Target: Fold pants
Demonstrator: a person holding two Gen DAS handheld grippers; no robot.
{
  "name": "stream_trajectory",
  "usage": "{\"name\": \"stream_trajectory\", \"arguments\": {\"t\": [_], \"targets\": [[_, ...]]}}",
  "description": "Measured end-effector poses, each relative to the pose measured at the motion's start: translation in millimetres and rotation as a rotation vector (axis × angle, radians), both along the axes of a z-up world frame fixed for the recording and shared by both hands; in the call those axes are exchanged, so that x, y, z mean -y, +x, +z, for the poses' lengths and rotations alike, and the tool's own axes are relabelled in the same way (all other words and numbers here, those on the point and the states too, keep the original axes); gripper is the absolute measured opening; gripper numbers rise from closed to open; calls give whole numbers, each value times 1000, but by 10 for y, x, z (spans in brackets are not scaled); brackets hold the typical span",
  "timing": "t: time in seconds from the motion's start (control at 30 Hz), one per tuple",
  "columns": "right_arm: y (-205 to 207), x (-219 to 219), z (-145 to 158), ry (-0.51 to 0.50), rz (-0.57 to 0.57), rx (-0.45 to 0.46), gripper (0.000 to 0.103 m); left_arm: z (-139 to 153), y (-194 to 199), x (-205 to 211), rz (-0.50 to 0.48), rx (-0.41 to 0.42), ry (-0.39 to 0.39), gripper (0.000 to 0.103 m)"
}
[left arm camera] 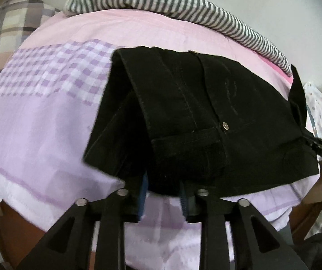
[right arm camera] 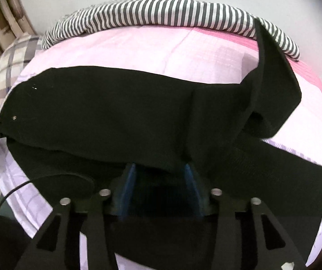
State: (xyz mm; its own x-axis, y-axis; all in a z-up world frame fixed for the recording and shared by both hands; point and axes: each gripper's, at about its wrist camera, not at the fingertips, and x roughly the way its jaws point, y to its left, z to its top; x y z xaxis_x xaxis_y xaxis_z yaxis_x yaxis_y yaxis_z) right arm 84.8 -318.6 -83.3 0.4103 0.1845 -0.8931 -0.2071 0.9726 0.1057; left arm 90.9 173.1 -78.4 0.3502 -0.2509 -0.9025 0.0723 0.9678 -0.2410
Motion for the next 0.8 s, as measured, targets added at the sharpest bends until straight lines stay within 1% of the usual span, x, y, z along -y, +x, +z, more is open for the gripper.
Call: {"name": "stream_trajectory", "arguments": {"t": [0.07,0.1,0.17,0.27,0.3,0.4,0.57,0.7,0.73,0.8], "targets": [[-81,42,57,33,-17,10,47,64,-79,-83,29,5,-13,46],[-132,72,88,54,-29,18,48,94,-134,-140,50,8,-37,48],[-219,128,128,84,-57,27,50,109,-222,-239,92,3,-93,49],[-329,189,155,117,-100,42,50,93,-307,-303,155,-30,-252,49],[-347,203,163,127,-111,46,50,63,-306,-293,164,-45,-293,49],[-387,233,190,149,-154,62,50,-47,-249,-166,186,-82,-370,49],[-403,269,206,134,-195,75,50,-203,-133,-64,242,-113,-441,49],[-319,306,224,120,-230,80,50,-261,-48,-60,296,-92,-477,49],[-274,319,225,117,-243,81,50,-272,-47,-67,308,-87,-483,48],[-165,343,237,106,-265,79,50,-290,-35,-64,333,-64,-497,38]]}}
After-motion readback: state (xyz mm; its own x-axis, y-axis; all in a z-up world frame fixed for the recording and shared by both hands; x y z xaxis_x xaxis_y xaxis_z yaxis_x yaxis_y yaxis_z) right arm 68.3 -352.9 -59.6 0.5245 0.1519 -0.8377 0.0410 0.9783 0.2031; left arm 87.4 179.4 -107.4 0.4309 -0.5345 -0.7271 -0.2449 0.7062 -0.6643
